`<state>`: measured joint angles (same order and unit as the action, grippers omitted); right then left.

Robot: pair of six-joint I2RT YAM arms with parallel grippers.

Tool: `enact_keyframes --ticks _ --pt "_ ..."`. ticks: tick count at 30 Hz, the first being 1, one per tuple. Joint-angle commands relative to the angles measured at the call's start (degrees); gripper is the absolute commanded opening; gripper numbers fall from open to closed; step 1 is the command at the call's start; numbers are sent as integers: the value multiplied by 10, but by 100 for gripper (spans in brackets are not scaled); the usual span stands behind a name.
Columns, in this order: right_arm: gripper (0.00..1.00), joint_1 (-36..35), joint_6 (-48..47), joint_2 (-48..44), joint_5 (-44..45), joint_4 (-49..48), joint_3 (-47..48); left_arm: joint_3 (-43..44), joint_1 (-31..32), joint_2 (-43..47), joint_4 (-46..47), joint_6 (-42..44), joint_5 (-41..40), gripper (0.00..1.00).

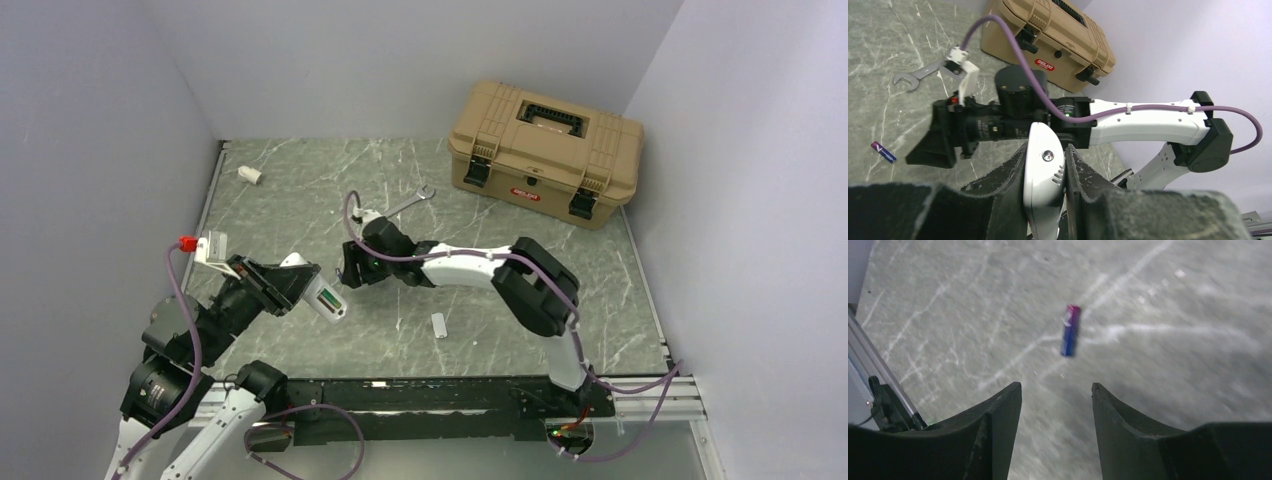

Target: Load the batteries into the remote control

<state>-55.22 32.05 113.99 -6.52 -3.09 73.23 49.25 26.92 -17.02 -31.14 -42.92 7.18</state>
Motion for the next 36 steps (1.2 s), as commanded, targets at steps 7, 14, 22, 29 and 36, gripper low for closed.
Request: enact_keyframes --ticks 7,14,22,29,36 --pt "46 -29 -22 97 64 96 159 13 -2 3 20 -6 9 0" --pt "42 -41 -46 134 138 159 225 9 -2 7 21 -7 11 0" --pt "37 -53 -64 162 145 190 263 8 -2 10 20 -8 11 0" --pt "33 -71 -89 184 160 233 301 5 -2 11 27 -12 15 0" --pt "22 -72 -88 223 172 295 358 7 -2 12 25 -11 15 0"
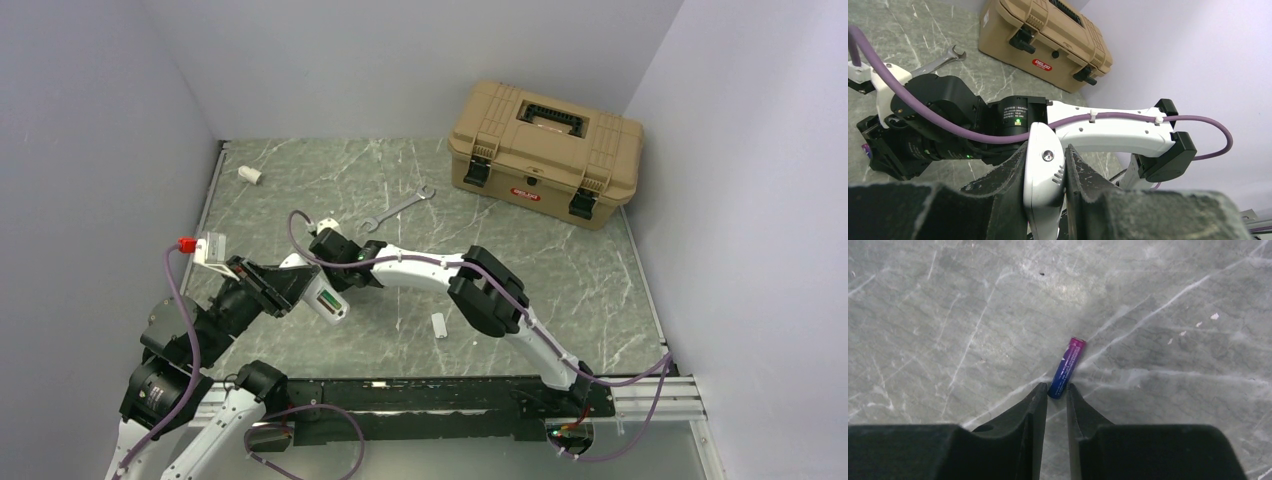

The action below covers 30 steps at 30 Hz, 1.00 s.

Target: Load the batteries into the remote control

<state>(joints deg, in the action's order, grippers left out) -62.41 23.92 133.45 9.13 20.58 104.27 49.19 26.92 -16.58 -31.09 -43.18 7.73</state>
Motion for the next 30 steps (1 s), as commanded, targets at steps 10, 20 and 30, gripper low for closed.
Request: enact_keyframes --ticks 10,20,30 --pt "17 -2 1 62 49 125 94 4 -3 14 23 -9 6 0" --pt "0 1 -4 -93 -20 -61 -117 15 -2 17 0 -3 1 0" --pt "0 1 26 -342 -12 -167 -384 10 -2 17 -13 3 7 0"
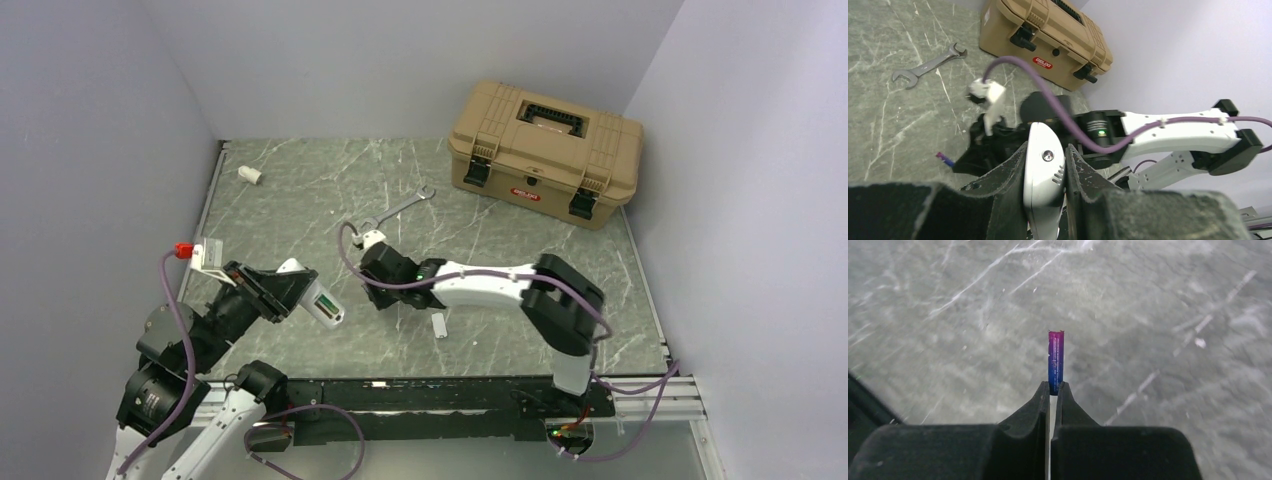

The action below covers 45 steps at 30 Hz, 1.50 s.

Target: Load the batteries into the remote control

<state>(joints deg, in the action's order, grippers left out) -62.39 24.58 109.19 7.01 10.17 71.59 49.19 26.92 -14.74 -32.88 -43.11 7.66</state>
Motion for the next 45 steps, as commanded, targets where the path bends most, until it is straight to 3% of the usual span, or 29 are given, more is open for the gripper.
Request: enact_keyframes --ticks 1,9,13,18,22,30,35,45 --pt "0 1 23 -128 8 -65 -84 7 -3 -3 7 0 13 0" --pt "0 -2 32 -410 23 -25 -262 -121 -2 7 122 -47 77 0" --pt "0 -2 34 -532 45 48 -273 -176 -2 9 200 -55 90 0" --pt "0 -7 19 -594 40 133 -239 -264 -3 -9 349 -110 119 0" --pt "0 -19 30 -596 53 184 -189 -345 -3 -26 466 -170 113 0" --pt "0 -35 34 -509 33 259 -70 -391 -3 -31 499 -237 34 0" --pt "0 -47 53 -471 31 257 -34 -432 -2 -58 586 -295 30 0" --pt "0 -75 8 -415 4 262 -4 -429 36 -100 583 -309 -15 0"
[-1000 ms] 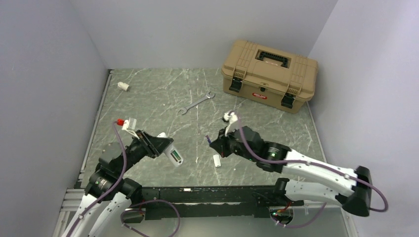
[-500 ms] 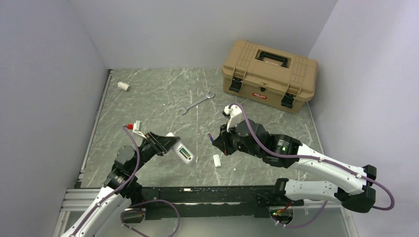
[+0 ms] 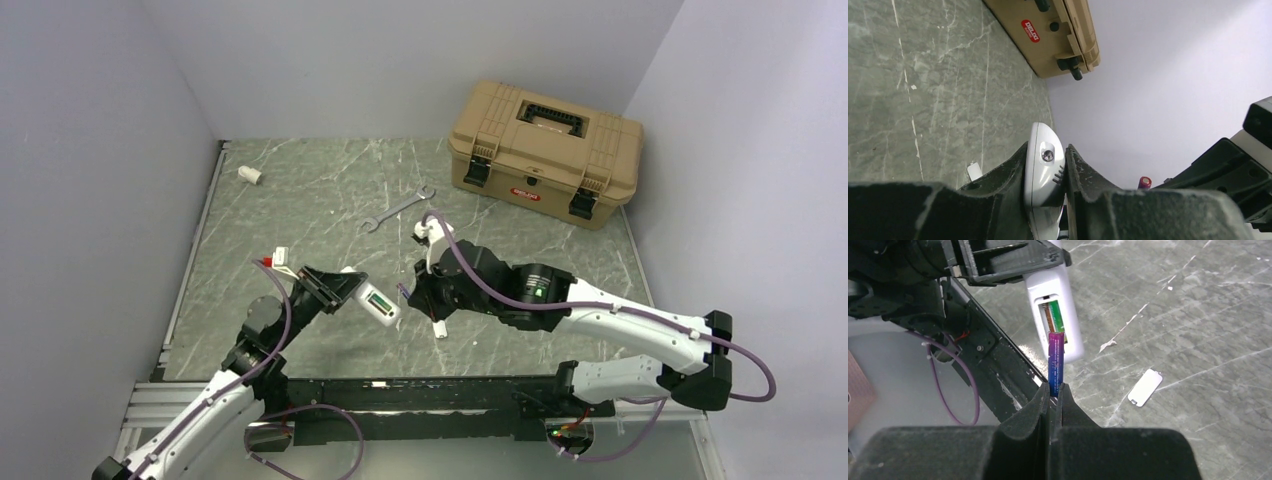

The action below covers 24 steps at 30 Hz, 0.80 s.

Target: Load the batteries into the remote control

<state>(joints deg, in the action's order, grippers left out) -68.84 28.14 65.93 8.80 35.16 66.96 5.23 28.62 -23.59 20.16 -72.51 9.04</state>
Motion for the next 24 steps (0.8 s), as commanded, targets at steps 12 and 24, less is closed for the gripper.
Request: enact_keyframes --ticks 12,24 --pt "0 -16 -20 9 6 -18 0 -19 75 -46 102 -19 -77 0" --pt "0 -16 60 119 -42 -5 19 -33 105 -85 153 -15 -89 0"
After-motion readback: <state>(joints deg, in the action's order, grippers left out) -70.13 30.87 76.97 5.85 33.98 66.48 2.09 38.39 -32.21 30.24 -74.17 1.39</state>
